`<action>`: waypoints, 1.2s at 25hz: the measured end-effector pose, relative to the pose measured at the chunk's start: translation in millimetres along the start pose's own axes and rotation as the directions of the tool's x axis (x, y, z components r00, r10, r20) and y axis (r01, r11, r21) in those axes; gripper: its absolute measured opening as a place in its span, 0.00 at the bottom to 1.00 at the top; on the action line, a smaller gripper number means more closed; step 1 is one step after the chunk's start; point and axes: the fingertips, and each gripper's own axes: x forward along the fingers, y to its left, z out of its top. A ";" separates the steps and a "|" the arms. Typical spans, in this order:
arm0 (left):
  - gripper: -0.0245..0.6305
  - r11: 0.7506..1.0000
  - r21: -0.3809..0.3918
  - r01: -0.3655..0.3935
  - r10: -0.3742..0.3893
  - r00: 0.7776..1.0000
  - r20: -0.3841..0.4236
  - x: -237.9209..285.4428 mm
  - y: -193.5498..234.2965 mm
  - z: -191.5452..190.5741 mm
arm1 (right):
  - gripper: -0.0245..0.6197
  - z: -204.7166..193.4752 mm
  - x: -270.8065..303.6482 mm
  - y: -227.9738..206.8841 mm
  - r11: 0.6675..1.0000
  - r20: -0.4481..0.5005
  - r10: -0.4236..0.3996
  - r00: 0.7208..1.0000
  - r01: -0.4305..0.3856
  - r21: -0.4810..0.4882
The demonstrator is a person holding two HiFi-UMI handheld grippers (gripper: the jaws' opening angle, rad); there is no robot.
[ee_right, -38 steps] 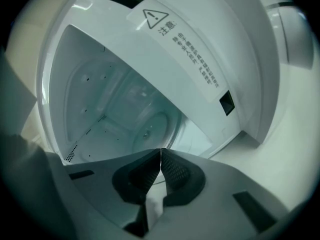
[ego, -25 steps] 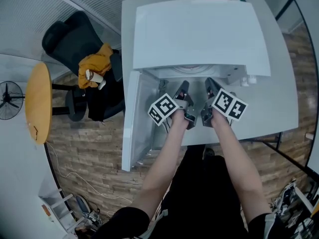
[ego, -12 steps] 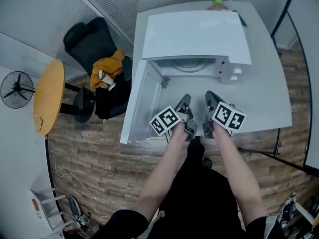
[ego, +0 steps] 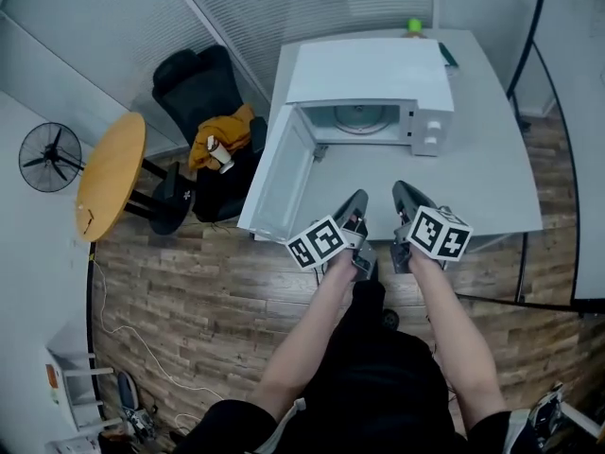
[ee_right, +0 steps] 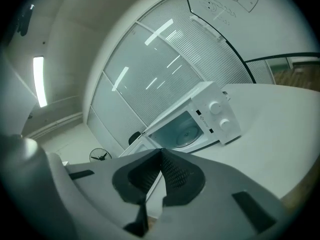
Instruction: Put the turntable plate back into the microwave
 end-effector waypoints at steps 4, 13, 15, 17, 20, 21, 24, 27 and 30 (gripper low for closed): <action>0.04 0.998 0.062 0.030 -0.031 0.999 0.013 -28.1 -31.5 -7.2 | 0.05 1.4 -30.0 23.4 0.998 0.003 0.035 0.999 -0.035 -0.058; 0.04 0.953 0.299 0.048 -0.054 0.998 0.014 -68.5 -79.7 -10.0 | 0.05 4.9 -75.6 68.6 0.966 0.007 0.128 0.992 -0.123 -0.225; 0.04 0.934 0.355 0.050 -0.057 0.998 0.008 -75.7 -87.8 -9.4 | 0.05 5.3 -83.6 78.3 0.952 0.010 0.140 0.990 -0.132 -0.277; 0.04 0.908 0.417 0.048 -0.054 0.999 0.002 -82.7 -94.4 -8.4 | 0.05 5.5 -90.6 87.4 0.938 0.013 0.150 0.989 -0.139 -0.318; 0.04 0.877 0.478 0.052 -0.053 0.999 -0.011 -89.7 -101.7 -7.1 | 0.05 7.0 -98.9 97.9 0.917 0.018 0.159 0.987 -0.141 -0.372; 0.04 0.871 0.488 0.056 -0.054 0.998 -0.017 -91.5 -103.2 -6.9 | 0.05 7.0 -101.5 100.6 0.910 0.017 0.159 0.987 -0.140 -0.390; 0.04 0.846 0.529 0.063 -0.055 0.998 -0.032 -96.9 -105.5 -5.0 | 0.05 3.3 -107.9 105.7 0.890 0.008 0.151 0.988 -0.133 -0.437; 0.04 0.825 0.562 0.063 -0.058 0.998 -0.027 -99.2 -108.5 -1.5 | 0.05 1.2 -111.4 106.0 0.870 0.001 0.147 0.989 -0.129 -0.476; 0.04 0.813 0.578 0.066 -0.061 0.998 -0.029 -102.1 -110.7 -3.1 | 0.05 0.6 -117.3 107.2 0.856 0.005 0.149 0.989 -0.127 -0.501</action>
